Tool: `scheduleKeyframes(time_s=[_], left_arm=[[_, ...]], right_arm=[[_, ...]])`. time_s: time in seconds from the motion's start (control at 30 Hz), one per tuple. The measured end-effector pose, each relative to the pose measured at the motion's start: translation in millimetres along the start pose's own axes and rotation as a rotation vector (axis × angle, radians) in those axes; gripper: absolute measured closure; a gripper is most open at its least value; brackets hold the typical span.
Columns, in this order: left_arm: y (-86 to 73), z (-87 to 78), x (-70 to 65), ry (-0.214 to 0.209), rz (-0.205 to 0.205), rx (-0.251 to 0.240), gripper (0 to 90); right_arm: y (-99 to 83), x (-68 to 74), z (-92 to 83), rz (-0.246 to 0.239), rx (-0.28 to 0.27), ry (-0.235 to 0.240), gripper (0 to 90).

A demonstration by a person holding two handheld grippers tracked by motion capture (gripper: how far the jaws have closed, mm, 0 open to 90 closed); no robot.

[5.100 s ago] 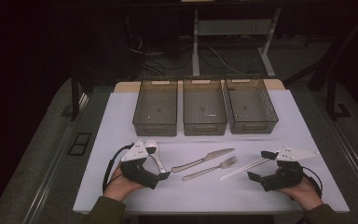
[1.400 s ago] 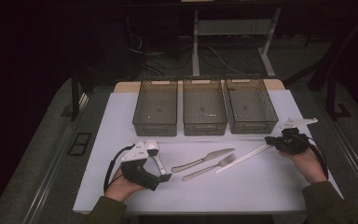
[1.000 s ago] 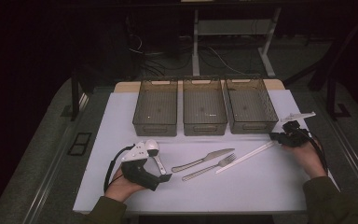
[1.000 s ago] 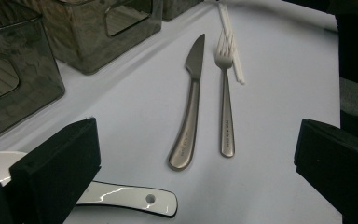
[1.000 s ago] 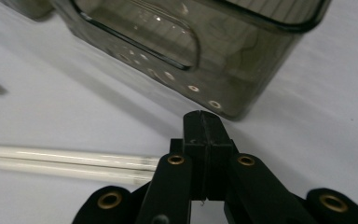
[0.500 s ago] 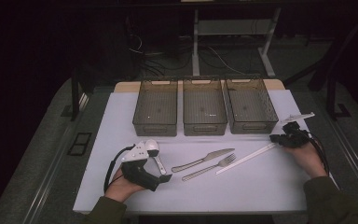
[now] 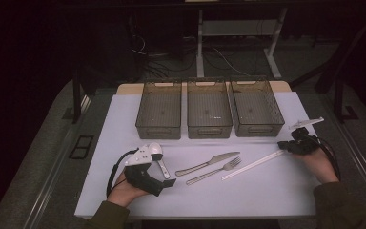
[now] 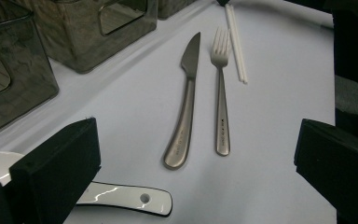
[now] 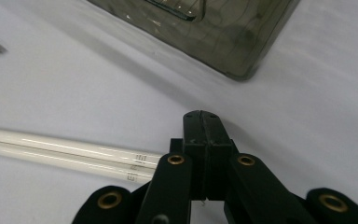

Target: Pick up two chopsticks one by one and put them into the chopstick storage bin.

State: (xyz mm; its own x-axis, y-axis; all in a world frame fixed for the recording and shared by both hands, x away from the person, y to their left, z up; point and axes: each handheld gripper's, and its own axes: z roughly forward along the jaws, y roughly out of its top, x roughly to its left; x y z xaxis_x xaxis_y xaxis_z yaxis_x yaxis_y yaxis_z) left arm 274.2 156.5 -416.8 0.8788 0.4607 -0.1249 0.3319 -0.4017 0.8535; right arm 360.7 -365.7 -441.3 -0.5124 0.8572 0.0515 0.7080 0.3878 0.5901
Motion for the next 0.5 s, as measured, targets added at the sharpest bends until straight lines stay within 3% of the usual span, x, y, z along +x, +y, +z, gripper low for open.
scheduleKeyframes(time_s=[0.5], left_arm=[[-0.5, 0.2, -2.1, -0.005, -0.01, -0.001, 0.0]], right_arm=[[-12.6, 9.5, -12.9, -0.007, 0.021, 0.007, 89.7]])
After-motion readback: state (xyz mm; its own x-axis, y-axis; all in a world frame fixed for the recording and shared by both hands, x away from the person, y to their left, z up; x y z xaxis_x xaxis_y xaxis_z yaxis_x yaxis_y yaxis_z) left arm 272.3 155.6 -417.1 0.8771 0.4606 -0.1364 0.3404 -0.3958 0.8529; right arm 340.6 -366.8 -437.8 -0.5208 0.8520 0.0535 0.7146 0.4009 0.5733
